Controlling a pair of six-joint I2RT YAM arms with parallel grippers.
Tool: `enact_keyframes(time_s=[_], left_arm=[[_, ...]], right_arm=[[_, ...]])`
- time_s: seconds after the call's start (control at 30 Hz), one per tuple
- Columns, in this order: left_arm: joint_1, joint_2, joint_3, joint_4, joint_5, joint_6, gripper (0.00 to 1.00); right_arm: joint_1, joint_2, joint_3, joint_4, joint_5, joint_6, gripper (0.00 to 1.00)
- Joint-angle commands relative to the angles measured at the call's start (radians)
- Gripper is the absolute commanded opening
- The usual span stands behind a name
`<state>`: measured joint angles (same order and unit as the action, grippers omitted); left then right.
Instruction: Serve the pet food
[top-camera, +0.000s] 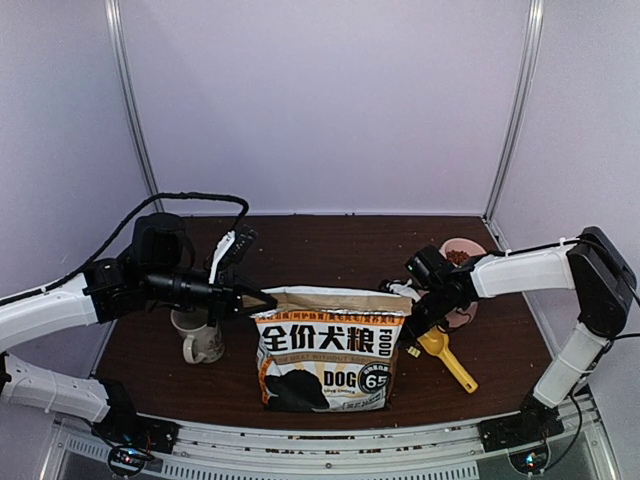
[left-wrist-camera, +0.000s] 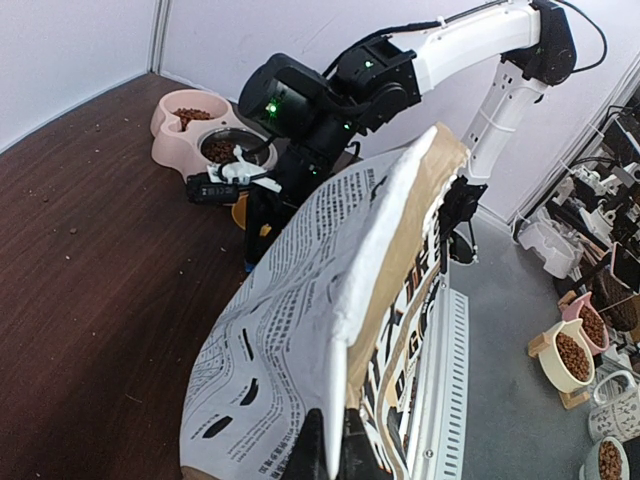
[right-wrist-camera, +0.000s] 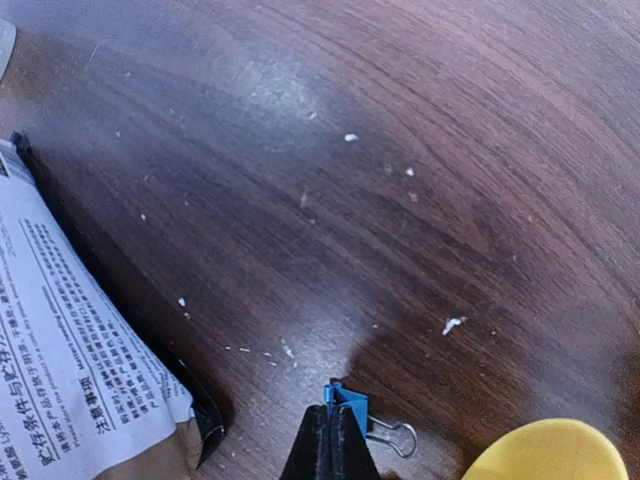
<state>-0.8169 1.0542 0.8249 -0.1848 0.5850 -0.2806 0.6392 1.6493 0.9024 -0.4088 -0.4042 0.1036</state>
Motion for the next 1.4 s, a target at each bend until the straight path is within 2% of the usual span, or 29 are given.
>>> enact_keyframes(time_s=[0.0,0.17,0.33,0.47,0.57,0.77,0.83,0.9,0.97,1.03,1.13,1.3,1.37], left_arm=[[0.010,-0.012,0.022,0.005,-0.027,0.001,0.00],[0.010,-0.016,0.019,0.004,-0.032,0.003,0.00],[0.010,-0.013,0.030,-0.011,-0.032,0.012,0.00],[0.010,-0.014,0.042,-0.028,-0.035,0.026,0.00],[0.010,-0.014,0.049,-0.041,-0.038,0.038,0.00],[0.010,-0.015,0.056,-0.059,-0.045,0.048,0.01],[0.010,-0.017,0.072,-0.080,-0.073,0.049,0.26],[0.009,-0.024,0.101,-0.107,-0.111,0.049,0.57],[-0.001,-0.028,0.149,-0.145,-0.153,0.052,0.74],[-0.033,-0.028,0.207,-0.175,-0.190,0.053,0.84],[-0.093,-0.011,0.289,-0.187,-0.207,0.040,0.88],[-0.187,0.053,0.372,-0.181,-0.198,0.027,0.89],[-0.203,0.082,0.387,-0.188,-0.188,0.030,0.86]], right_arm=[[0.004,-0.030,0.013,0.011,-0.020,0.012,0.00],[-0.003,-0.141,0.019,-0.025,0.015,0.028,0.00],[-0.008,-0.291,0.082,-0.145,0.084,0.030,0.00],[-0.007,-0.424,0.181,-0.244,0.111,0.013,0.00],[-0.003,-0.487,0.282,-0.302,0.069,0.003,0.00],[0.087,-0.484,0.500,-0.390,-0.018,0.012,0.00],[0.148,-0.470,0.550,-0.383,-0.032,0.019,0.00],[0.209,-0.448,0.590,-0.366,-0.041,0.024,0.00],[0.265,-0.416,0.621,-0.343,-0.048,0.034,0.00],[0.315,-0.383,0.637,-0.310,-0.054,0.041,0.00],[0.375,-0.321,0.661,-0.266,-0.077,0.050,0.00],[0.425,-0.245,0.706,-0.212,-0.125,0.063,0.00],[0.439,-0.228,0.716,-0.193,-0.145,0.069,0.00]])
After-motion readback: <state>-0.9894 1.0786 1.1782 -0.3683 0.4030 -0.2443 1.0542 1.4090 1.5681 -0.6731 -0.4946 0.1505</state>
